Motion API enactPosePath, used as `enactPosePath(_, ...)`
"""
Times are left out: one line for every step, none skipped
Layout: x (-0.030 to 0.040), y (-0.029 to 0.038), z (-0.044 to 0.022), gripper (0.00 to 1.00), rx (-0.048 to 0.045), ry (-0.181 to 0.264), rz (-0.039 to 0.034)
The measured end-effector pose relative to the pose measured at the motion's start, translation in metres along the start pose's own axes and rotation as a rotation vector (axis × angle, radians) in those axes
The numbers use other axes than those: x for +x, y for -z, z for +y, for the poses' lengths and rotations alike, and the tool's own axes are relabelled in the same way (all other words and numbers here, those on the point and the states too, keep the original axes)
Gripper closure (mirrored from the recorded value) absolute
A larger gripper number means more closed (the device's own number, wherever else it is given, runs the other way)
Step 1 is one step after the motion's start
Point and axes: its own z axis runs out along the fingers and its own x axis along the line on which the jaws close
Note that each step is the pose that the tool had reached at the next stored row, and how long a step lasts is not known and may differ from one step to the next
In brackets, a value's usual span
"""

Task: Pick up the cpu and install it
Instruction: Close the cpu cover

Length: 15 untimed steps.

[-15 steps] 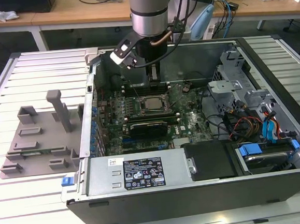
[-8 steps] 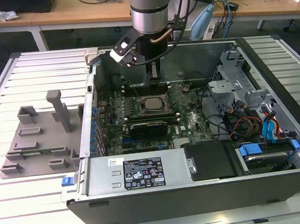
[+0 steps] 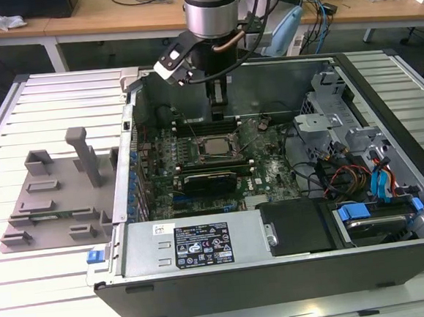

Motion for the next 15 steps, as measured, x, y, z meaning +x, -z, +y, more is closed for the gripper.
enactPosePath(0.0, 0.0003, 0.0, 0.89, -0.0002, 0.0, 0.0002)
enactPosePath(0.0, 0.0003, 0.0002, 0.89, -0.0002, 0.0, 0.0002)
enactPosePath(0.0, 0.0004, 0.0008, 0.89, 0.0, 0.0, 0.0)
enactPosePath(0.0002, 0.0003, 0.0037, 0.89, 0.0001, 0.0, -0.0001)
enactPosePath(0.0003, -0.0001, 0.0085, 0.89, 0.0, 0.0, 0.0)
enactPosePath(0.0004, -0.0002, 0.0105, 0.89, 0.0, 0.0, 0.0)
enactPosePath(0.0005, -0.0003, 0.013, 0.89, 0.0, 0.0, 0.0)
enactPosePath(0.0007, -0.0006, 0.0167, 0.89, 0.0, 0.0, 0.0)
enactPosePath(0.0008, -0.0008, 0.0199, 0.89, 0.0, 0.0, 0.0001)
enactPosePath(0.0009, -0.0009, 0.0228, 0.89, 0.0, 0.0, 0.0)
enactPosePath(0.001, -0.0012, 0.027, 0.89, 0.0, 0.0, 0.0)
enactPosePath(0.0012, -0.0014, 0.0308, 0.89, 0.0, 0.0, 0.0)
enactPosePath(0.0013, -0.0016, 0.0342, 0.89, 0.0, 0.0, 0.0)
enactPosePath(0.0014, -0.0017, 0.036, 0.89, 0.0, 0.0, 0.0)
enactPosePath(0.0015, -0.0019, 0.039, 0.89, 0.0, 0.0, 0.0)
